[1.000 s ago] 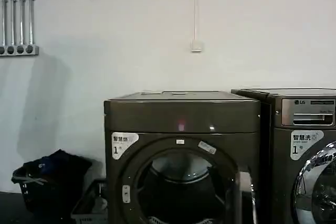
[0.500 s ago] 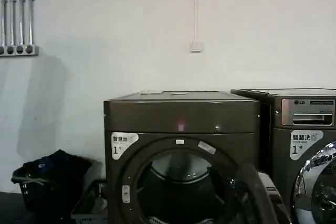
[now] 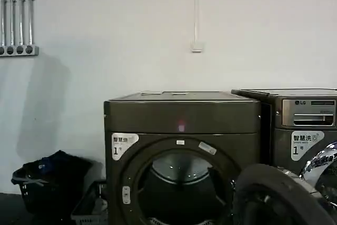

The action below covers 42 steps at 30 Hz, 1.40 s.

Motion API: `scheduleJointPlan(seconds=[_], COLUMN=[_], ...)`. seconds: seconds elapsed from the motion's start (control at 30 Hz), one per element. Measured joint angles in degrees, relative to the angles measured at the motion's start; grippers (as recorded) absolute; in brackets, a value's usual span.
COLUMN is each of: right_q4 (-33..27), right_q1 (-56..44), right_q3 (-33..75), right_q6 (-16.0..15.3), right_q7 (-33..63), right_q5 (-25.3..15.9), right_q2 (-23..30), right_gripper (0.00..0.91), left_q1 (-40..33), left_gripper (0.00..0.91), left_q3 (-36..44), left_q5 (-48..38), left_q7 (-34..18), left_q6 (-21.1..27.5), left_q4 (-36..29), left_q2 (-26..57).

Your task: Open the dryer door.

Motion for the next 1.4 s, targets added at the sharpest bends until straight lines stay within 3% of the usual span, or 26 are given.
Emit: scheduleJointPlan(seconds=[0.37, 0.6, 0.8, 1.03, 1.4], right_q4=[-0.2, 0.1, 0.0, -0.2, -1.2], right_q1=[0.0, 0.2, 0.4, 1.0, 1.3], right_q3=[0.4, 0.2, 0.0, -0.4, -1.0], right_q6=[-0.1, -0.2, -0.2, -0.3, -0.1], right_q7=[-0.2, -0.4, -0.6, -1.4, -2.0], right_q5=[0.1, 0.1, 0.0, -0.5, -1.7], right_q2=[-0.3, -0.4, -1.1, -1.4, -2.2], right_gripper=[0.907, 0.907, 0.907, 0.907, 0.907], left_q1=[-0.4, 0.6, 2.5, 5.4, 10.0], left_gripper=[0.907, 0.907, 0.907, 0.907, 0.907], left_q3=[0.9, 0.6, -0.7, -3.7, -12.1], left_q5=[0.7, 0.6, 0.4, 3.0, 8.7], left_q7=[0.0, -0.9, -3.0, -9.5, -20.6], left_q6=[-0.1, -0.1, 0.1, 1.6, 10.4], left_q4=[2.7, 1.1, -4.5, -13.8, -27.2], left_q2=[-5.3, -4.3, 0.9, 11.5, 26.2])
